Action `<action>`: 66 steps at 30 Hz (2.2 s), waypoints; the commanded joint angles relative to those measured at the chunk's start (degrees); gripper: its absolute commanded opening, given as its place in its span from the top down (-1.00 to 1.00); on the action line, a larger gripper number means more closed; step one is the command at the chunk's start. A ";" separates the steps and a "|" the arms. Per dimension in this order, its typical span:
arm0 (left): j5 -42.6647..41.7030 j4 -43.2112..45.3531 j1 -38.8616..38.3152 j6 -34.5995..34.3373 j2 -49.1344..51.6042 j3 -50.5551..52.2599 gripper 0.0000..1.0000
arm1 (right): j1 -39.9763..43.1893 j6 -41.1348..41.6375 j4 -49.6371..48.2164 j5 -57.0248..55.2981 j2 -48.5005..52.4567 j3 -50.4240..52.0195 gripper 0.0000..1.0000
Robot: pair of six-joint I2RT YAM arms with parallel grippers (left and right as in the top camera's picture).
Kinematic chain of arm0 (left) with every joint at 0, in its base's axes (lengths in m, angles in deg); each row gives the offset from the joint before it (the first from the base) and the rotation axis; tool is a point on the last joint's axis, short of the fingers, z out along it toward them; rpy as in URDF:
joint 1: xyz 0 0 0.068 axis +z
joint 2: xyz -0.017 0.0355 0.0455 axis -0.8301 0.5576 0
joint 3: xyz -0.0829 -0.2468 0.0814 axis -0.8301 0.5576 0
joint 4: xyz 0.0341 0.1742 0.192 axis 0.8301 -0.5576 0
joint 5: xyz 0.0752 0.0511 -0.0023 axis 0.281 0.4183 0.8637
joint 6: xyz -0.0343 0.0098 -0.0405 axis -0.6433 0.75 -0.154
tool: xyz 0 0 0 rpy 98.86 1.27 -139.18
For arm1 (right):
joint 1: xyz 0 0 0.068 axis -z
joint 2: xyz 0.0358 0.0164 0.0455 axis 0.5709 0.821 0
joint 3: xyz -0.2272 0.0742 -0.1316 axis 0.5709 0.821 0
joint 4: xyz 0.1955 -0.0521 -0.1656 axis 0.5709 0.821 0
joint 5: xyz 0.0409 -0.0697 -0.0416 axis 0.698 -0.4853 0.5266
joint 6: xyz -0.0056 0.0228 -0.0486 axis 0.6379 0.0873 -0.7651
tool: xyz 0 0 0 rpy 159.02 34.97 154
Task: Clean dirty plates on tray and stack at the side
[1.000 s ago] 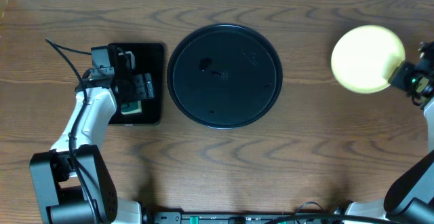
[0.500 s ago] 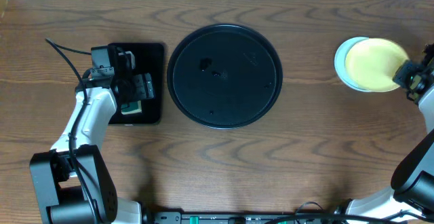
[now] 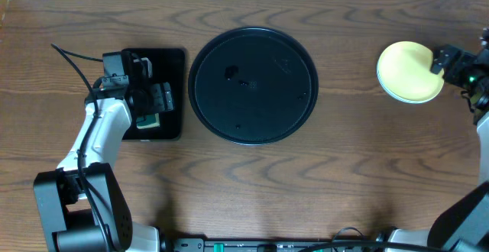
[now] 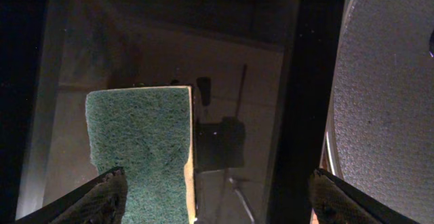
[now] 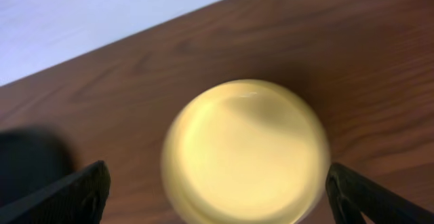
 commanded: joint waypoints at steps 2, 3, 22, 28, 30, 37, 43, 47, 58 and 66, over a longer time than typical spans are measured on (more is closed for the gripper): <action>0.72 0.09 0.04 0.35 0.42 -0.04 -0.72 | -3.93 2.78 4.76 6.25 -0.90 -0.66 -0.99; 0.72 0.09 0.04 0.35 0.42 -0.04 -0.72 | -4.63 2.71 6.03 6.25 -0.83 -0.66 -0.98; 0.72 0.09 0.04 0.35 0.42 -0.04 -0.72 | -7.43 2.69 10.78 6.21 -0.79 -0.66 -0.98; 0.72 0.09 0.04 0.35 0.42 -0.04 -0.72 | -7.56 2.67 10.82 5.99 -0.76 -0.61 -0.98; 0.72 0.09 0.04 0.35 0.42 -0.04 -0.72 | -7.93 2.67 10.82 6.01 -1.25 -0.61 -0.99; 0.72 0.09 0.04 0.35 0.42 -0.04 -0.72 | -13.40 1.92 14.01 -1.86 -12.63 -0.48 -0.98; 0.72 0.09 0.04 0.35 0.42 -0.04 -0.72 | -20.96 1.33 14.01 -14.80 -27.47 -0.48 -0.99; 0.72 0.09 0.04 0.35 0.42 -0.04 -0.72 | -25.64 1.22 14.60 -17.57 -36.83 -0.42 -0.99; 0.72 0.09 0.04 0.35 0.42 -0.04 -0.72 | -28.89 -2.16 15.26 -25.64 -59.69 4.94 -0.98; 0.72 0.09 0.04 0.35 0.42 -0.04 -0.72 | -28.70 -6.45 2.03 -26.10 -77.24 26.36 -0.98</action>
